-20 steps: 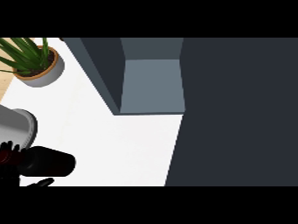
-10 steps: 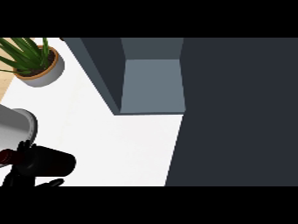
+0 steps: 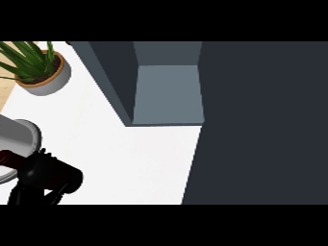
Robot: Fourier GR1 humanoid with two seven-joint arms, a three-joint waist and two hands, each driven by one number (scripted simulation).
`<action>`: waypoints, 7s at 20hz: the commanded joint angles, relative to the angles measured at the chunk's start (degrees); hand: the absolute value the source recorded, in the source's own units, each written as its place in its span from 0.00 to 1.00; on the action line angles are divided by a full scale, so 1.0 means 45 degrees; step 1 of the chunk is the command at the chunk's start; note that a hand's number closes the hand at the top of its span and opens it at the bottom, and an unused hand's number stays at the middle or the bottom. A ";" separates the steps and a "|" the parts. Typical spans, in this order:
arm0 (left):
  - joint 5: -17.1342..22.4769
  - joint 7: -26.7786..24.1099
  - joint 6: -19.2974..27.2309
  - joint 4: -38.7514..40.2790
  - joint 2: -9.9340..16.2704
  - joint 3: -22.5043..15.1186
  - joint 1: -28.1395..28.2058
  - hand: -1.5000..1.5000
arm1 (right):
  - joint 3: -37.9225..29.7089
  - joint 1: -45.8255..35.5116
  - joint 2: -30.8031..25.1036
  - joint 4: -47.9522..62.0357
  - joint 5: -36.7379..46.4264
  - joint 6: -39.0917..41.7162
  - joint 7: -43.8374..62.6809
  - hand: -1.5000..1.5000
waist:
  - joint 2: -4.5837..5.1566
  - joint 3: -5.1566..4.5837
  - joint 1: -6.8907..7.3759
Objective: Pick up the wine, place it into the cabinet and close the cabinet
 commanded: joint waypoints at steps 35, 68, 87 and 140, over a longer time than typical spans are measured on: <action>-0.1732 -0.0493 -0.0220 -0.3269 -0.0740 -0.6213 -0.0554 1.00 | 0.0707 0.1904 -0.0981 -0.2297 0.1059 -0.0572 -0.1057 0.00 | -0.0021 0.0004 0.0051; -0.1524 0.1693 0.6342 -0.1217 -0.0747 -0.8672 -0.6240 1.00 | -0.0495 0.3748 -0.2352 -0.2559 -0.1058 0.0113 -0.3265 0.00 | 0.0065 0.0007 -0.0152; 0.1462 0.0933 0.6986 0.4325 -0.0748 -0.8426 -1.1200 1.00 | -0.0665 0.4447 -0.2386 -0.2309 -0.1698 0.0568 -0.4472 0.00 | 0.0122 0.0008 -0.0355; 0.2769 -0.1921 0.7305 1.2104 0.0209 -0.6871 -1.6246 0.00 | -0.0541 0.5931 -0.2051 -0.1422 -0.2322 0.2271 -0.7281 0.00 | 0.0543 -0.0028 -0.1334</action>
